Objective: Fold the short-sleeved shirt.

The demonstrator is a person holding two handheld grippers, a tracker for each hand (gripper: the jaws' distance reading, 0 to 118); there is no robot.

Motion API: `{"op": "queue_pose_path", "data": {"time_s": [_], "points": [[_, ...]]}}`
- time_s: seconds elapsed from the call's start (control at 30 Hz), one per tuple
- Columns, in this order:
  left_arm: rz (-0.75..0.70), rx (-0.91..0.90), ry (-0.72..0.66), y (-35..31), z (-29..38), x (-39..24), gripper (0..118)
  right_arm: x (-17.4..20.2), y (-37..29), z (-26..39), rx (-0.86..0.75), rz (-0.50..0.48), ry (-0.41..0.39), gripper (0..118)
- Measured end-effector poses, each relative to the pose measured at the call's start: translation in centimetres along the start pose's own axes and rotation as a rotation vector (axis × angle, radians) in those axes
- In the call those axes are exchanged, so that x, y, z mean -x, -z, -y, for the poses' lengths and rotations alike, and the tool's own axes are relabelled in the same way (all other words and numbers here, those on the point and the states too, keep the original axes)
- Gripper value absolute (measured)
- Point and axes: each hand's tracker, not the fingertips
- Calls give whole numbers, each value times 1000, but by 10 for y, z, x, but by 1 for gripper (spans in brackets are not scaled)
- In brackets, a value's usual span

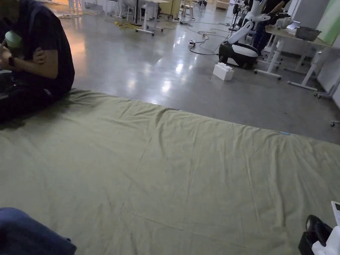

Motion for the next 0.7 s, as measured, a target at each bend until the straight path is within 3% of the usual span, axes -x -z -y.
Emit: {"op": "queue_pose_path", "data": {"time_s": [0.23,0.37,0.53,0.7], "points": [[-200,-3,-36,-22,-21,33,25,-1,2,14,39,14,20,1],[-240,10,-54,-23,-35,55,25,3,2,22,61,9,25,1],[-386,25,-13,-15,-25,39,30,4,3,27,80,2,32,1],[-558,-3,41,-12,-8,-10,59,1,5,30,89,-3,38,1]]}}
